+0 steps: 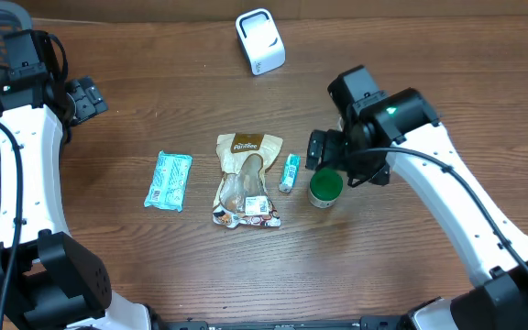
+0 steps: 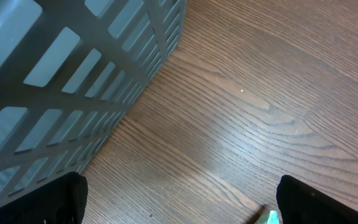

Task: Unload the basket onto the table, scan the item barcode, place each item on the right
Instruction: 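Lower the open right gripper down around the green-lidded jar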

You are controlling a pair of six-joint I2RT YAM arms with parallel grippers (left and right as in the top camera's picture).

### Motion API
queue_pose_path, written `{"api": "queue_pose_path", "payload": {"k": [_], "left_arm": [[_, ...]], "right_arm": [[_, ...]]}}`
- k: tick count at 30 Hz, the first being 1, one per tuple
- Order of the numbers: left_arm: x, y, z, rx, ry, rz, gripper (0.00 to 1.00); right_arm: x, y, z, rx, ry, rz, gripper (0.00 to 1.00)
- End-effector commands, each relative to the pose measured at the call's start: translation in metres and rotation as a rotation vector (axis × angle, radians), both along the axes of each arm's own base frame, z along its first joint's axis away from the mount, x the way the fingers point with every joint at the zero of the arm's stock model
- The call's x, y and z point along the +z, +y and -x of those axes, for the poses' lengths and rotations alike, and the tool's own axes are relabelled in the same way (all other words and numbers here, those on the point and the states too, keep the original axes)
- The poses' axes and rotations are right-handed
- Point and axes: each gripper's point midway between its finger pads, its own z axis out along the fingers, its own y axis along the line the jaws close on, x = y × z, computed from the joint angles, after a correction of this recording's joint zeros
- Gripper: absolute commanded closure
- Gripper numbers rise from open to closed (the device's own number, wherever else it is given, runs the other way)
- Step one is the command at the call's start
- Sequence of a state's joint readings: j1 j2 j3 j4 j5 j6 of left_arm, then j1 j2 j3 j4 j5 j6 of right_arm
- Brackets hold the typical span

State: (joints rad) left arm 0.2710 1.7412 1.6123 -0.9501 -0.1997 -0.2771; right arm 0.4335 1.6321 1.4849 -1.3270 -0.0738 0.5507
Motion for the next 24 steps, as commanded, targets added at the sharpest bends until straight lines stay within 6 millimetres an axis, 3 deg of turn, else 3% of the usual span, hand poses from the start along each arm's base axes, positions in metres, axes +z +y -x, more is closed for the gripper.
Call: {"api": "queue_pose_path", "payload": {"k": [1,7,24], "left_arm": [[0.011,0.007,-0.001,0.005,-0.023,-0.024,0.01],[0.011,0.007,-0.001,0.005,-0.023,-0.024,0.0],[0.011,0.007,-0.001,0.005,-0.023,-0.024,0.01]], "right_arm": [[-0.021,0.002,0.006,-0.001,0.03,-0.001,0.0],[-0.043,0.004,0.008,0.002,0.04,-0.017,0.0],[-0.075,0.002,0.009,-0.021,0.033,-0.016,0.0]]}}
